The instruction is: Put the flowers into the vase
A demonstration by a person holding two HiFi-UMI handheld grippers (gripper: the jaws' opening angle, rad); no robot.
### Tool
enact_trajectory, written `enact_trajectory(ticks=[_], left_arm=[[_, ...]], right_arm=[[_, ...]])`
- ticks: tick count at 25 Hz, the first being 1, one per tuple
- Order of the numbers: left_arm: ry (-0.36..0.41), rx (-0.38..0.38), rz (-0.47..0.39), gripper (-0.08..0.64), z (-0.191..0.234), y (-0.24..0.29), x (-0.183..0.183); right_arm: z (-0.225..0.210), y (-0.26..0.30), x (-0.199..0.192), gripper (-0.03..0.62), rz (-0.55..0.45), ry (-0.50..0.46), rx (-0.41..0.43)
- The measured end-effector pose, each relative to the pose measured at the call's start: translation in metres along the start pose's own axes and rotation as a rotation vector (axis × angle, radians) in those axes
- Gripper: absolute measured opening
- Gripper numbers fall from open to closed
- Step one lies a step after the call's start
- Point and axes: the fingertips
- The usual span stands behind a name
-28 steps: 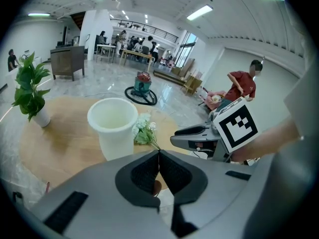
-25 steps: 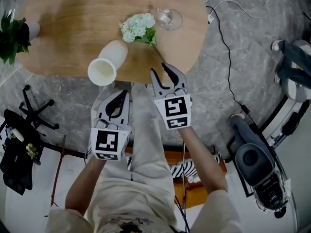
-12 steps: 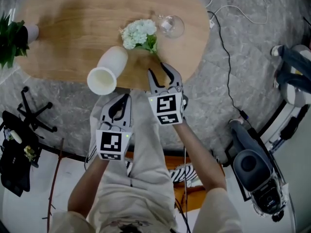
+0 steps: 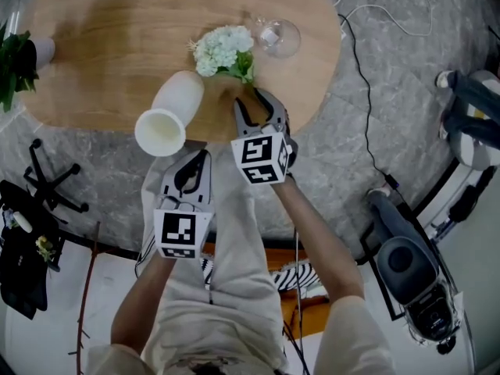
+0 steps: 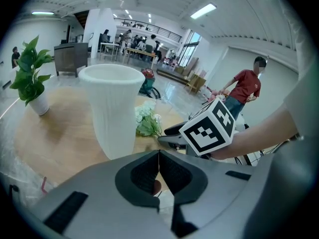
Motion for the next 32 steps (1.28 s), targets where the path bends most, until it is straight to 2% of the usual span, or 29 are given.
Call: enact_trajectory(ticks=[9,22,32], left_arm=[[-0.022,0.005,-0.002,0.009,0.003,0.004,-0.005],[-0.035,0.017,-0.020,0.009,0.013,0.011,-0.010],[-0.041,0.021,-0.002,0.009,0.016,0.020,-0.018]], right_arm=[[-0.006,0.020,-0.002,0.150,0.024,-0.011,-0.004],[-0.011,0.032,0.001,0.150,0.042,-0.052,-0.076],[-0.018,0.040,0.004,0.150,0.068,0.015,-0.094]])
Point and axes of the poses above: the fingertips, and each gripper's own axes: y forward along the fingers, z to its left, x out of its top, and after that the axes turned 6 degrees about z, right-handed
